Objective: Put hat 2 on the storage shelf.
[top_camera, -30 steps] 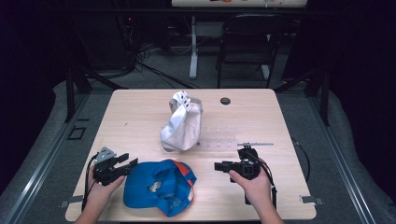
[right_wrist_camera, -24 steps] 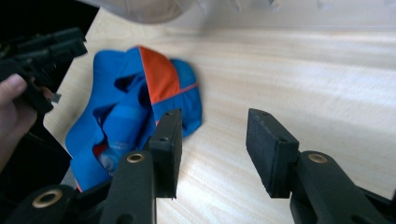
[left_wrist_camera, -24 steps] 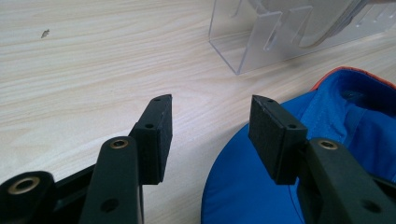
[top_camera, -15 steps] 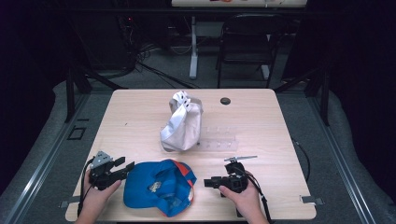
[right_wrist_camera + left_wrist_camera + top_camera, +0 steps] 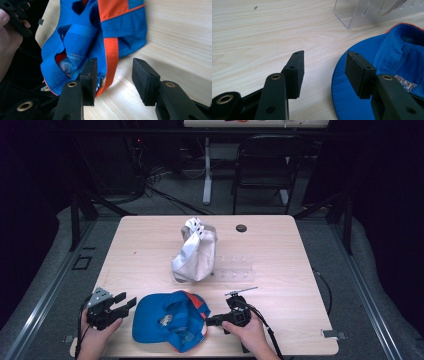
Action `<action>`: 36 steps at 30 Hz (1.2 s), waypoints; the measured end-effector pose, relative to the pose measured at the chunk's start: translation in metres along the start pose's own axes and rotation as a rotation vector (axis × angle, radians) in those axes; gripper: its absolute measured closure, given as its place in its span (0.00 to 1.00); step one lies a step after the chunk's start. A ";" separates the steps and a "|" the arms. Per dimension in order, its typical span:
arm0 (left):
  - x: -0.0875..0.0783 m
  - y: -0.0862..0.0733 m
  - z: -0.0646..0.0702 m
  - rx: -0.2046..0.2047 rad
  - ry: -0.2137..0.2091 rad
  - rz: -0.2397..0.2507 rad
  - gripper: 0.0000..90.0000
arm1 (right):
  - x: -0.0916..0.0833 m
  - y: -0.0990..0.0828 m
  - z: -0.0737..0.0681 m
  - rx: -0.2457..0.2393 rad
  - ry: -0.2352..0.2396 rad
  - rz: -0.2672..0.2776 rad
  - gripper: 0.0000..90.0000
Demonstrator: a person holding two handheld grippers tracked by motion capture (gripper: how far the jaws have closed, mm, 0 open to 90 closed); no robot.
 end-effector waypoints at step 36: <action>-0.002 -0.003 -0.001 -0.004 0.007 -0.003 0.56 | 0.005 0.004 -0.006 0.093 0.173 -0.041 0.86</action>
Point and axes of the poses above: each handheld gripper's, and its own axes: x roughly forward along the jaws, y roughly out of its top, z roughly to its right, the point moved 3 cm from there along x, roughly forward along the jaws, and after that the axes turned 10 degrees about -z, right-handed, at the moved point
